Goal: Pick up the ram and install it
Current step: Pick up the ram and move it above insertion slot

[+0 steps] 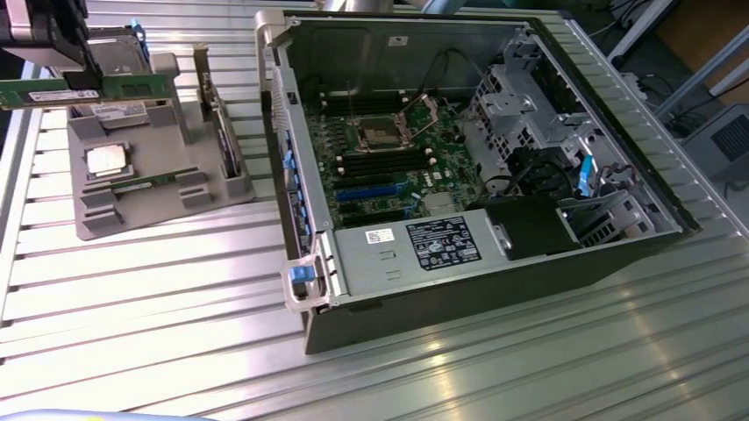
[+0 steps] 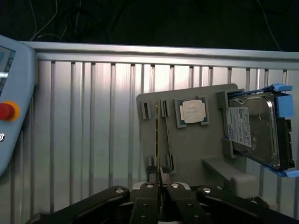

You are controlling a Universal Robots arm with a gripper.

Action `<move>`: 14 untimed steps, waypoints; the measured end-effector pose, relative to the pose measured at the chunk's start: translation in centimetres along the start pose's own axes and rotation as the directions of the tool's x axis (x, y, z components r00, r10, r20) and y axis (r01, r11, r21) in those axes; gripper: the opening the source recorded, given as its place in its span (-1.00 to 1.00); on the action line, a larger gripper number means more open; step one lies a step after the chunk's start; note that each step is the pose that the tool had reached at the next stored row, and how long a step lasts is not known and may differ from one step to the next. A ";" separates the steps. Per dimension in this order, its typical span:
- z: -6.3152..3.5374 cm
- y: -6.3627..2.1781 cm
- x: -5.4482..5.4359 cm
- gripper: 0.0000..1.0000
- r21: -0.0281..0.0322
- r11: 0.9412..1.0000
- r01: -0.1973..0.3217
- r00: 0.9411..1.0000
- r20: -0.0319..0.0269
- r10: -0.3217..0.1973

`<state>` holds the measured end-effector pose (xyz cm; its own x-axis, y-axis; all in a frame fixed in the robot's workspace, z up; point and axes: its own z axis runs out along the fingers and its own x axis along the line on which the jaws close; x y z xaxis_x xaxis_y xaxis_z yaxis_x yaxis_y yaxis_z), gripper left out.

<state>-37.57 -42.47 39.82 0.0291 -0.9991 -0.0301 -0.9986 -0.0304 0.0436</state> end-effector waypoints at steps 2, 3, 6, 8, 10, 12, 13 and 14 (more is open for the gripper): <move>-0.06 -0.20 0.0 -0.74 -0.001 1.000 0.000 1.000 0.000 0.000; -0.07 -0.32 0.0 -0.74 -0.001 1.000 0.000 1.000 0.000 0.000; -0.09 -0.92 0.0 -0.74 -0.004 1.000 0.000 1.000 0.000 0.000; -0.12 -1.57 0.0 -0.74 -0.007 1.000 0.000 1.000 0.000 0.000; -0.14 -2.04 0.1 -0.74 -0.009 1.000 0.000 1.000 0.001 0.000; -0.16 -2.37 0.1 -0.74 -0.011 1.000 0.000 1.000 0.001 0.000; -0.16 -2.39 0.1 -0.74 -0.011 1.000 0.000 1.000 0.001 0.000; -0.16 -2.39 0.1 -0.74 -0.011 1.000 0.000 1.000 0.001 0.000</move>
<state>-35.17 -42.47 39.87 0.0286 -0.9991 -0.0309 -0.9981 -0.0303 0.0545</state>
